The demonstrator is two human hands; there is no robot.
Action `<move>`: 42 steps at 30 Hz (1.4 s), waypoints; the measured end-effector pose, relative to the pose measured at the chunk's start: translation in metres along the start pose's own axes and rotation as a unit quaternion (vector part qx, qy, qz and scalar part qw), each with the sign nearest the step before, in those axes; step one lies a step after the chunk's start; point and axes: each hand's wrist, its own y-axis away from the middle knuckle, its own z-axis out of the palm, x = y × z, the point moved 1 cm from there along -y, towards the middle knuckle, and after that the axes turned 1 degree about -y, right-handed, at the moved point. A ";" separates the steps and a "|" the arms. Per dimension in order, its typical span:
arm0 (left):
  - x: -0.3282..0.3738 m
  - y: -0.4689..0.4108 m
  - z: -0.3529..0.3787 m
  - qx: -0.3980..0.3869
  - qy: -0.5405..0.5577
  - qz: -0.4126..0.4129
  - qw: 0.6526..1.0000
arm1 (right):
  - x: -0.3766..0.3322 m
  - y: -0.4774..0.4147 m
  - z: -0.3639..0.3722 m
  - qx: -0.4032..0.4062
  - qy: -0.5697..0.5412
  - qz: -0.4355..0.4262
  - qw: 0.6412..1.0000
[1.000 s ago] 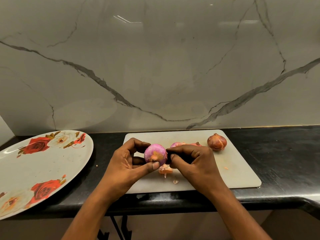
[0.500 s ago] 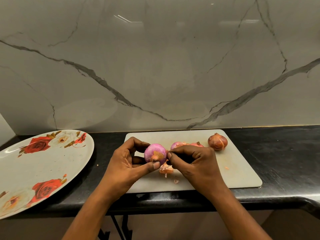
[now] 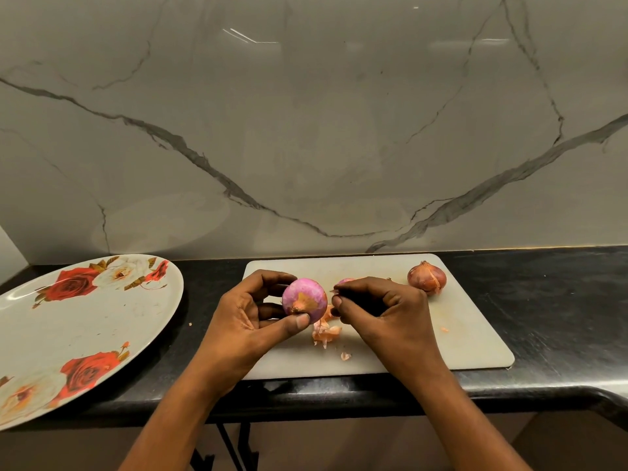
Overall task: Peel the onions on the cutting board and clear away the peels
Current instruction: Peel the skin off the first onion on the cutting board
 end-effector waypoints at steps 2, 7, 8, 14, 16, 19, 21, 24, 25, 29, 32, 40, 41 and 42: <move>0.000 0.000 0.001 0.008 -0.023 0.002 1.000 | 0.000 0.000 0.000 -0.010 -0.010 -0.002 1.000; -0.001 0.000 0.002 0.021 -0.038 0.000 0.999 | -0.007 0.001 0.000 -0.029 -0.013 -0.037 0.999; -0.001 0.000 0.002 0.020 -0.041 -0.001 0.999 | -0.007 0.001 0.000 -0.030 -0.009 -0.040 0.999; 0.000 -0.001 0.003 0.019 -0.056 -0.003 0.998 | -0.003 -0.002 0.001 -0.031 0.017 -0.053 0.998; 0.000 -0.001 0.003 0.014 -0.053 -0.003 0.998 | -0.001 -0.002 0.000 -0.029 0.019 -0.048 0.998; -0.001 -0.001 0.002 0.009 -0.043 -0.001 0.999 | 0.001 -0.002 0.002 -0.020 0.016 -0.033 0.999; -0.001 0.000 0.002 0.007 -0.038 0.002 0.999 | 0.002 -0.003 0.002 -0.016 0.014 -0.027 0.999; -0.003 0.000 0.001 0.000 -0.026 0.004 1.000 | 0.003 -0.003 0.002 -0.011 0.015 -0.016 1.000; -0.003 0.000 0.001 -0.002 -0.020 0.006 1.000 | 0.003 -0.003 0.002 -0.008 0.015 -0.009 1.000; -0.005 -0.001 -0.001 -0.013 0.006 0.010 1.000 | 0.004 -0.002 0.002 -0.002 0.016 0.015 1.000; -0.007 0.000 -0.003 -0.025 0.036 0.019 0.999 | 0.004 -0.003 0.002 0.006 0.019 0.033 0.999; -0.010 -0.001 -0.005 -0.035 0.054 0.038 0.997 | 0.003 -0.002 0.001 0.005 0.066 0.023 0.998; -0.010 -0.001 -0.005 -0.036 0.051 0.038 0.997 | 0.003 -0.002 0.001 0.004 0.067 0.022 0.997; -0.010 -0.001 -0.005 -0.037 0.046 0.039 0.998 | 0.003 -0.002 0.001 0.002 0.065 0.022 0.998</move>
